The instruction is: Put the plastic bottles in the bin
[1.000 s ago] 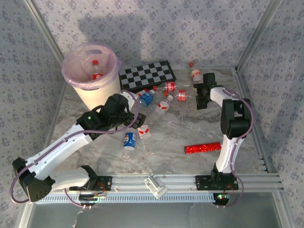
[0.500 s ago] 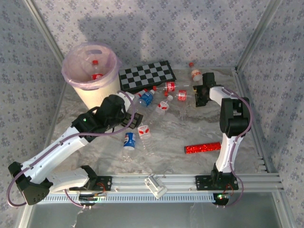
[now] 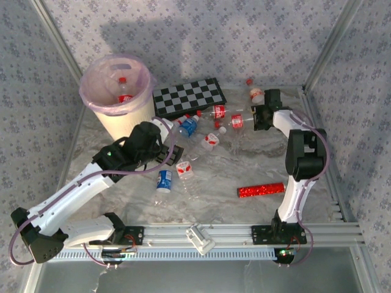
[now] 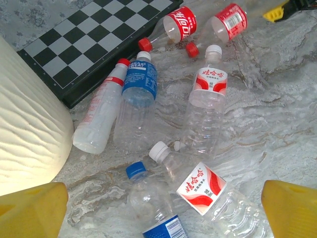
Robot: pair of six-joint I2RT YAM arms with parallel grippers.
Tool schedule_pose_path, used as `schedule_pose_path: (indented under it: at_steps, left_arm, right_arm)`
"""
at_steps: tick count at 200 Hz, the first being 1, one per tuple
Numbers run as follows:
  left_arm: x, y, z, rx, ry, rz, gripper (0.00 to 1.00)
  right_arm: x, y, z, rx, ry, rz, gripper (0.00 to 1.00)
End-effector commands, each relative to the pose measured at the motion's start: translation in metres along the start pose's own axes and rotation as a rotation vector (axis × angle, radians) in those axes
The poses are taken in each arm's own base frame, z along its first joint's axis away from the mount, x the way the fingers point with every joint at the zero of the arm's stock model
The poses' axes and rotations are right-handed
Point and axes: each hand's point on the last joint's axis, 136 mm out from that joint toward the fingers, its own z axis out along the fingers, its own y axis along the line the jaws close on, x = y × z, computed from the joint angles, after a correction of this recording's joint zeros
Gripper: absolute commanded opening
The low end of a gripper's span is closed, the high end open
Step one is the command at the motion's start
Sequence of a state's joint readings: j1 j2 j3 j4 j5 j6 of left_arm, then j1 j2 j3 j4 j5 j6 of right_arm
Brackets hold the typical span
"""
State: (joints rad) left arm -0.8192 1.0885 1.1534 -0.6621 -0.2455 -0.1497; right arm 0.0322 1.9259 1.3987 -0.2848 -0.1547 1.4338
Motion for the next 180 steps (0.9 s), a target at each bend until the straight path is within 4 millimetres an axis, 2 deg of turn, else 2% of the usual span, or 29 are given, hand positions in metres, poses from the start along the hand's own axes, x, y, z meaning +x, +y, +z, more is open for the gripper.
schedule_pose_path:
  at_steps: [1, 26, 46, 56, 84, 126, 128, 135, 180]
  left_arm:
    - [-0.021, -0.008, -0.011, 0.05, -0.047, 0.001, 1.0]
    - [-0.03, -0.019, -0.009, 0.104, -0.061, -0.011, 1.0]
    - [-0.038, -0.031, -0.006, 0.166, -0.074, -0.022, 1.0]
    - [-0.043, -0.039, -0.005, 0.205, -0.081, -0.025, 1.0]
    - [-0.052, -0.057, 0.0, 0.292, -0.089, -0.027, 1.0]
    - [-0.058, -0.089, 0.011, 0.448, -0.071, -0.002, 1.0]
    - [-0.059, -0.09, 0.012, 0.455, -0.07, -0.002, 1.0]
    - [-0.058, -0.096, 0.015, 0.478, -0.058, 0.001, 1.0]
    - [-0.048, -0.136, 0.033, 0.633, 0.001, 0.029, 1.0]
  right_arm:
    - [0.0, 0.023, -0.044, -0.082, -0.021, -0.069, 0.62]
    - [0.002, 0.029, -0.079, -0.135, -0.047, -0.147, 0.57]
    - [0.008, 0.031, -0.105, -0.181, -0.057, -0.243, 0.39]
    - [0.011, 0.028, -0.117, -0.185, -0.059, -0.299, 0.35]
    - [0.029, 0.021, -0.151, -0.202, -0.018, -0.529, 0.33]
    - [0.087, 0.007, -0.187, -0.347, 0.229, -0.842, 0.29]
    - [0.09, -0.002, -0.183, -0.335, 0.254, -0.839, 0.29]
    - [0.099, -0.009, -0.185, -0.346, 0.291, -0.876, 0.28]
    - [0.151, -0.029, -0.209, -0.48, 0.427, -1.05, 0.26]
